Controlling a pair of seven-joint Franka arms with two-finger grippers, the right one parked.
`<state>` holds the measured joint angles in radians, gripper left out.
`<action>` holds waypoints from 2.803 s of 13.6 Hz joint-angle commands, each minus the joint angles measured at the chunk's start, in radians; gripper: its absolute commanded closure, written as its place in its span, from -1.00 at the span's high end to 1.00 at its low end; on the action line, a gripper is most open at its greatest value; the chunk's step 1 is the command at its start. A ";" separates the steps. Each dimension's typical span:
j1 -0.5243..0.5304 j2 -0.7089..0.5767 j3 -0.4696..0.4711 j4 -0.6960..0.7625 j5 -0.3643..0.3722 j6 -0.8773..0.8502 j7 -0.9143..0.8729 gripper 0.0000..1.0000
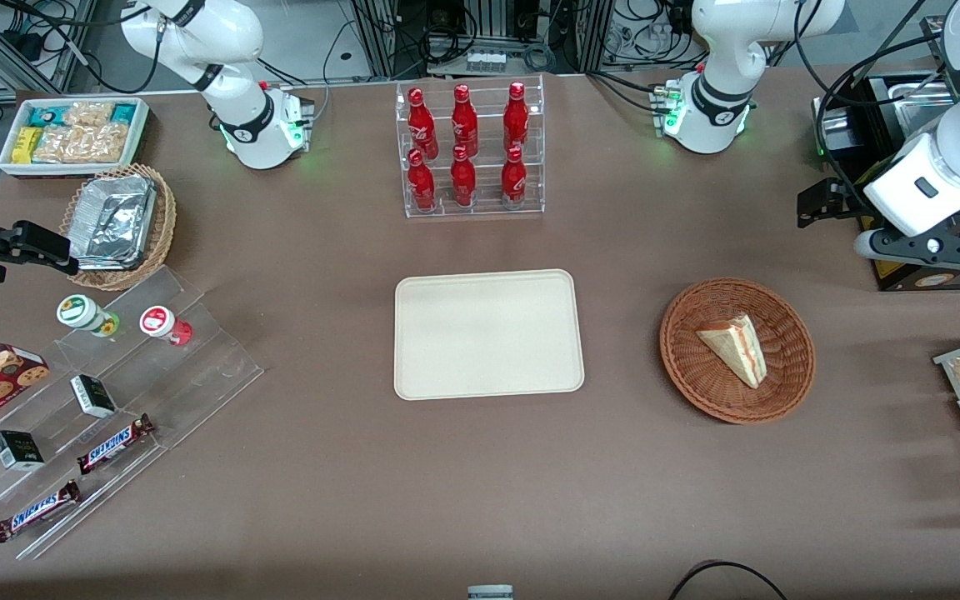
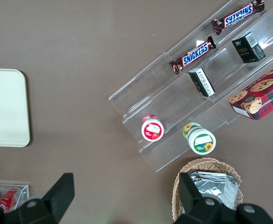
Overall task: Place sandwich from basket to tray
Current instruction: 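Lower the open left gripper over the sandwich in the wicker basket, then close the left gripper on the wrapped sandwich's upright edge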
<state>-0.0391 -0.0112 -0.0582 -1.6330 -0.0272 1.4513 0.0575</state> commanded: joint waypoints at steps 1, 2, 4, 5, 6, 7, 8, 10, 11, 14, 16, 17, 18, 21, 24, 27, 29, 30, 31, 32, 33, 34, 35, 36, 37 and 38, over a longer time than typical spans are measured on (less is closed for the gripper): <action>0.005 0.016 -0.002 0.024 -0.014 0.035 -0.034 1.00; 0.005 0.019 -0.002 0.021 -0.011 0.044 -0.059 1.00; 0.005 0.030 0.000 -0.014 0.001 0.096 -0.067 1.00; 0.005 0.031 0.000 -0.039 0.003 0.125 -0.067 1.00; 0.005 0.036 0.000 -0.069 0.004 0.161 -0.067 1.00; 0.005 0.037 0.001 -0.097 0.006 0.191 -0.067 1.00; 0.005 0.039 0.001 -0.128 0.007 0.228 -0.067 1.00; 0.005 0.062 0.001 -0.166 0.007 0.280 -0.067 1.00; 0.005 0.091 0.003 -0.169 0.007 0.290 -0.067 1.00; 0.005 0.142 0.003 -0.205 0.021 0.368 -0.071 1.00; 0.005 0.146 0.003 -0.269 0.029 0.461 -0.128 1.00; 0.005 0.149 0.003 -0.298 0.029 0.501 -0.183 1.00; 0.005 0.151 0.003 -0.332 0.029 0.549 -0.235 1.00; 0.005 0.151 0.003 -0.395 0.029 0.645 -0.478 1.00; 0.004 0.148 0.003 -0.465 0.030 0.740 -0.680 1.00; 0.004 0.140 0.003 -0.545 0.030 0.854 -0.761 1.00; 0.004 0.148 0.003 -0.557 0.030 0.883 -0.797 1.00; 0.002 0.149 0.003 -0.567 0.030 0.903 -0.800 1.00; 0.002 0.154 0.003 -0.574 0.030 0.922 -0.800 1.00; 0.002 0.161 0.003 -0.579 0.030 0.940 -0.801 1.00; 0.002 0.174 0.003 -0.579 0.030 0.949 -0.803 1.00; 0.002 0.183 0.003 -0.581 0.030 0.965 -0.809 1.00; 0.002 0.192 0.003 -0.582 0.030 0.983 -0.811 1.00; 0.002 0.204 0.003 -0.582 0.030 0.994 -0.818 1.00; -0.001 0.212 0.001 -0.585 0.030 1.014 -0.823 1.00; -0.002 0.221 0.003 -0.596 0.030 1.038 -0.823 1.00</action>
<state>-0.0386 0.1930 -0.0520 -2.2129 -0.0145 2.4388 -0.7328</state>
